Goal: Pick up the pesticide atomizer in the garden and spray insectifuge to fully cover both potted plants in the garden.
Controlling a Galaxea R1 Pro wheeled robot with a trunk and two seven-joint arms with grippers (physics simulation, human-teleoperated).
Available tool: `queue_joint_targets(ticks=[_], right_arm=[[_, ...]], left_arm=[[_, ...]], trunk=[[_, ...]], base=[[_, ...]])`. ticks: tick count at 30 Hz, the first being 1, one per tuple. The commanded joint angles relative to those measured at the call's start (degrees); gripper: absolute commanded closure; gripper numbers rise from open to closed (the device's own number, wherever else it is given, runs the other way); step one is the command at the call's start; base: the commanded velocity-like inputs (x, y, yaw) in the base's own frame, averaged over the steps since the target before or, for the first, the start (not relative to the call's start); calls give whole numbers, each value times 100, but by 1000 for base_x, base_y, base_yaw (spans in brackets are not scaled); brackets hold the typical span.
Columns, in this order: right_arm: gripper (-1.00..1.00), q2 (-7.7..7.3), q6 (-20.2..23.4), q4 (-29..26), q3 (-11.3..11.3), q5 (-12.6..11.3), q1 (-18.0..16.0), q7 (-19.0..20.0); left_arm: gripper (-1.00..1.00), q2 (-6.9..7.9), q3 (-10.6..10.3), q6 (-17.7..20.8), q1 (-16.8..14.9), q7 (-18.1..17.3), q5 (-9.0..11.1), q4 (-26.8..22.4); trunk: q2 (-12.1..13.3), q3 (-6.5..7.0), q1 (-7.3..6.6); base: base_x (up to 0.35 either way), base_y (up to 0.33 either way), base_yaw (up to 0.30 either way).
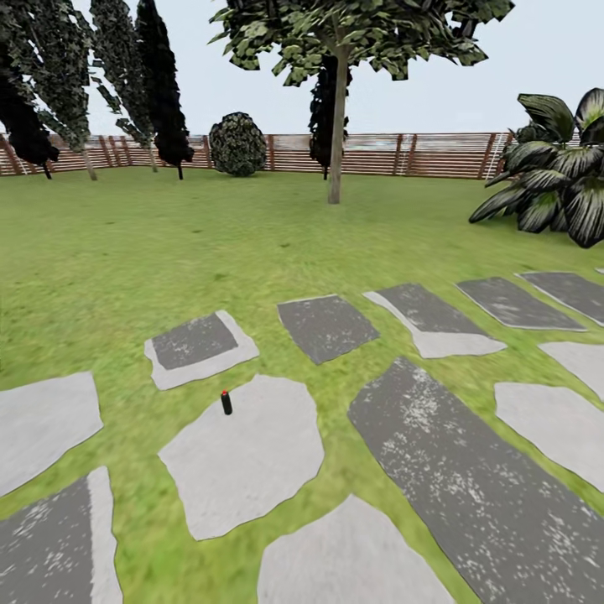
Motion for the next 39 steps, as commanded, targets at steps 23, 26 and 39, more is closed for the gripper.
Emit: queue_joint_targets(ticks=[23,26,39], right_arm=[[-100,1,-17,4,1,1,-3,-2],[-100,0,-17,4,1,1,-3,-2],[-100,0,-17,4,1,1,-3,-2]], left_arm=[[-100,0,1,-19,-3,2,-3,6],[-100,1,1,-19,-3,2,-3,6],[-100,-1,1,-19,-3,2,-3,6]], trunk=[[-2,-5,2],[-2,-5,2],[-2,-5,2]], base=[[280,-166,192],[279,-168,219],[253,-189,121]])
